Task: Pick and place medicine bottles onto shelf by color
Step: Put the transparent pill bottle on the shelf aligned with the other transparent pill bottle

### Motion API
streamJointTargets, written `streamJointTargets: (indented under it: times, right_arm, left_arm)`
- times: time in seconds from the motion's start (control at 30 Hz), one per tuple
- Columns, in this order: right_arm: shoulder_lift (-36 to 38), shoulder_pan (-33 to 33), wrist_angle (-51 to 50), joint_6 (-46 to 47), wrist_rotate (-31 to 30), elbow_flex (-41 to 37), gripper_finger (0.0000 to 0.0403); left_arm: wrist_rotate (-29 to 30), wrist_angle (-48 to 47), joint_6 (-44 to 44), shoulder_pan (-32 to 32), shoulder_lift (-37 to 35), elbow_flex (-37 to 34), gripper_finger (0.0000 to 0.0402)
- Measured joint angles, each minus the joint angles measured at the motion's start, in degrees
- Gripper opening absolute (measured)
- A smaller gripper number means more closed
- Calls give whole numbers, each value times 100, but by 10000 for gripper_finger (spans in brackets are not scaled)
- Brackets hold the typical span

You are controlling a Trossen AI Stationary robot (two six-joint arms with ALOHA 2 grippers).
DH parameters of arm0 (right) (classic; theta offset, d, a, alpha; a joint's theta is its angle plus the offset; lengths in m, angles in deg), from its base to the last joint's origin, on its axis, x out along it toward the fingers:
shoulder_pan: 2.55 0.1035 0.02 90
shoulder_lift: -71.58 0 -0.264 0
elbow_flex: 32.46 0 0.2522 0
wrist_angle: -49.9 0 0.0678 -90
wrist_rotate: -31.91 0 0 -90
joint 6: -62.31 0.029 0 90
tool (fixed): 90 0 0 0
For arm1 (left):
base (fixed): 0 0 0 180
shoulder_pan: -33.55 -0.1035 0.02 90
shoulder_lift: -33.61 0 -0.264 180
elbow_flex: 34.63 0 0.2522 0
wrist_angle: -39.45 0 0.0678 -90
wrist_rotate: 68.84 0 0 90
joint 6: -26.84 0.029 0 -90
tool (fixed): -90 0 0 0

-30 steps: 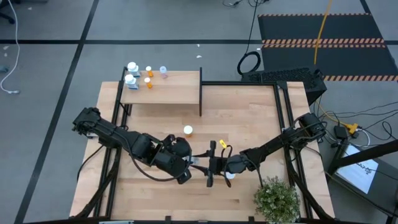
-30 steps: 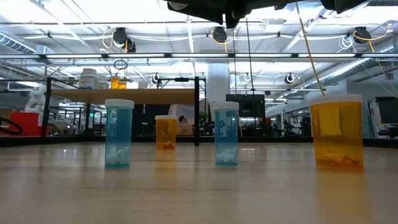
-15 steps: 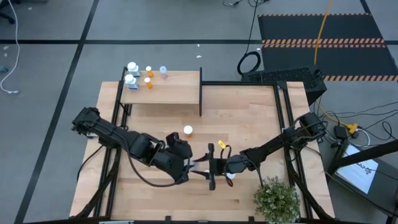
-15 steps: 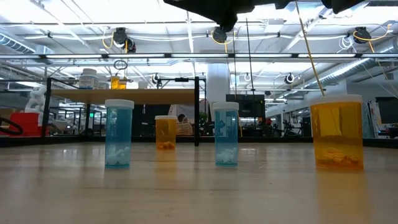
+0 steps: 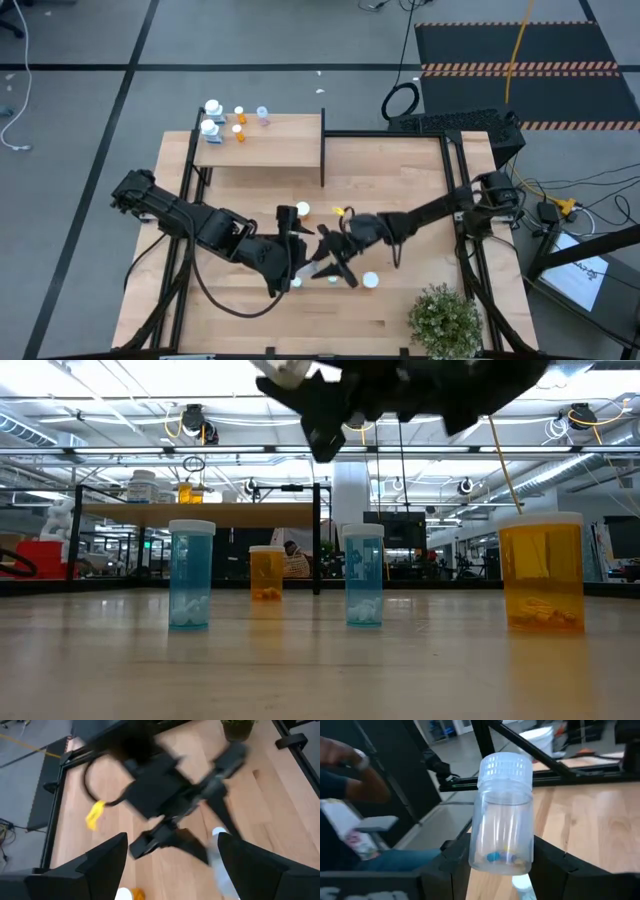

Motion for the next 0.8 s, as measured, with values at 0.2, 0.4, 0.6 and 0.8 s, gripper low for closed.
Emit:
streamJointTargets:
  times: [0.2, 0.4, 0.6, 0.8]
  right_arm:
    - [0, -752, 25, 521, 1557, -2, 159]
    - [0, -1331, 110, 1212, 2561, 0, 159]
    - [0, -1637, 153, 1439, 3014, -2, 159]
    - [-2, -1800, 151, 1410, 3347, -2, 159]
  left_arm:
    - [-4, -194, 104, 6, -2, 0, 312]
    - [-4, -303, 264, 7, -2, 0, 312]
    - [-1, -335, 432, 7, 133, 0, 312]
    - [435, -632, 542, -19, 505, 0, 312]
